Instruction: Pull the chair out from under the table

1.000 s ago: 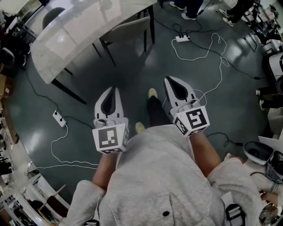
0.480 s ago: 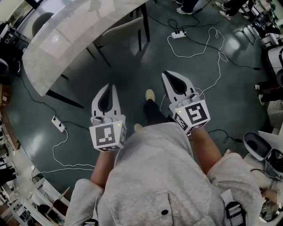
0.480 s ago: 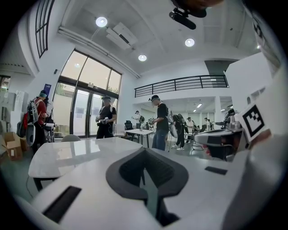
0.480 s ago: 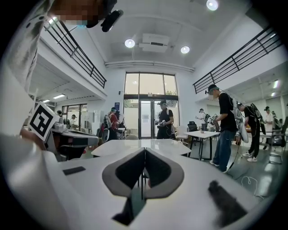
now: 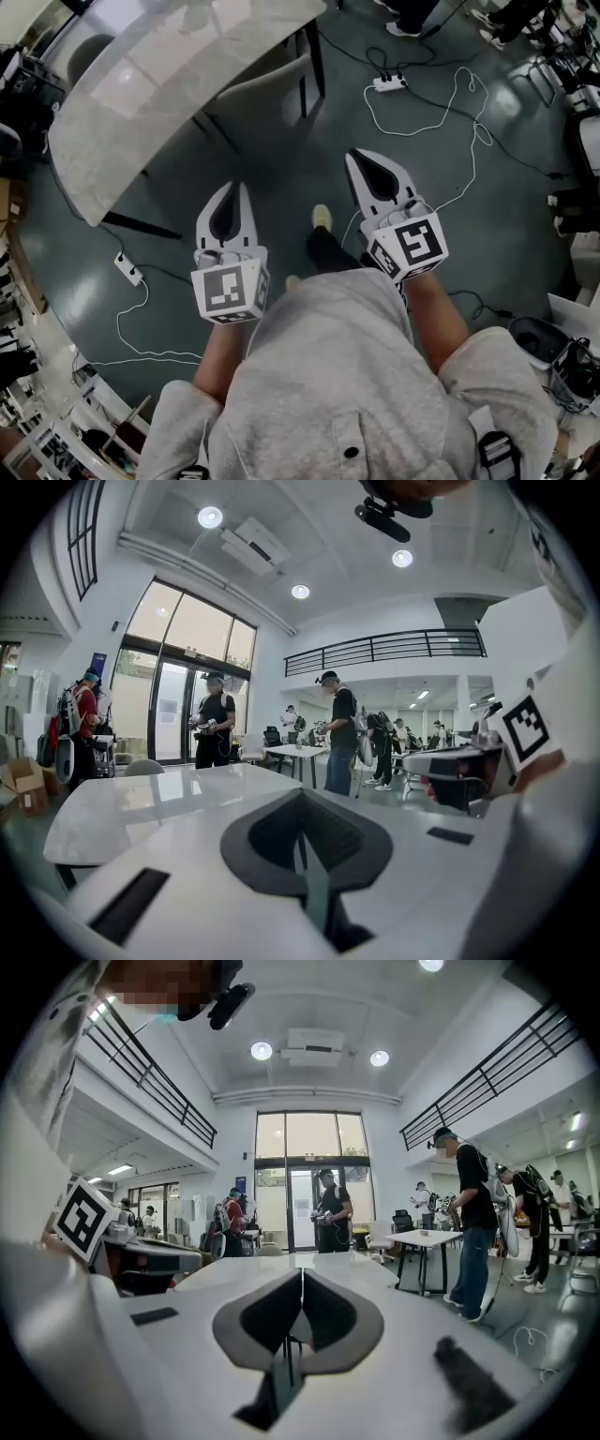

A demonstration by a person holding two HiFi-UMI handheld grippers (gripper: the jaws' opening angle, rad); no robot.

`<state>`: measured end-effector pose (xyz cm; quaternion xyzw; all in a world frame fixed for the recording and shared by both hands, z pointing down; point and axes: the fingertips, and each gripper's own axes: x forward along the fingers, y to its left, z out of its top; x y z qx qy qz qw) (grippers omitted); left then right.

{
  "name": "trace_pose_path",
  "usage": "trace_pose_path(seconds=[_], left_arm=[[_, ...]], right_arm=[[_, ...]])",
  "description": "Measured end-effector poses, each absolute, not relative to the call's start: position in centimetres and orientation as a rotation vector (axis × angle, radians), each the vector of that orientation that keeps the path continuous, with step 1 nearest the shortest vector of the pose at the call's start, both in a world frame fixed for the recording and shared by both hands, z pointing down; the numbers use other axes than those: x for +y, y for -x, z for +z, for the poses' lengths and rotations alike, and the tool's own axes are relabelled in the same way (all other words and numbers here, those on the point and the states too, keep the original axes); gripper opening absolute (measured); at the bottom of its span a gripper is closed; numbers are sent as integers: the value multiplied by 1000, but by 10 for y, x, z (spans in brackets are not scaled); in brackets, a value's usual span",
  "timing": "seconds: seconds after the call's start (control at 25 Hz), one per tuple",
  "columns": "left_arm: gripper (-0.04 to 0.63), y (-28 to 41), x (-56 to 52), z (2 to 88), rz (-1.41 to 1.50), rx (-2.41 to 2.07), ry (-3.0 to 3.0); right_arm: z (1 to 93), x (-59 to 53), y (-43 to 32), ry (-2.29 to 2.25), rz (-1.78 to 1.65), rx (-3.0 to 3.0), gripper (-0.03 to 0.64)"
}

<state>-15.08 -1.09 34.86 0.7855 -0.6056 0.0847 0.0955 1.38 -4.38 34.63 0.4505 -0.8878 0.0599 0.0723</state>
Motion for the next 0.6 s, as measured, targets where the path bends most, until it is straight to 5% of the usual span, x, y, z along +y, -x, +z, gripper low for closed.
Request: trace_pose_path(seconds=[0.6], left_arm=[[15,113,-99,344,299,-1791,-2339]], right_arm=[[356,-123,-37,-1290,254,-2704,25]])
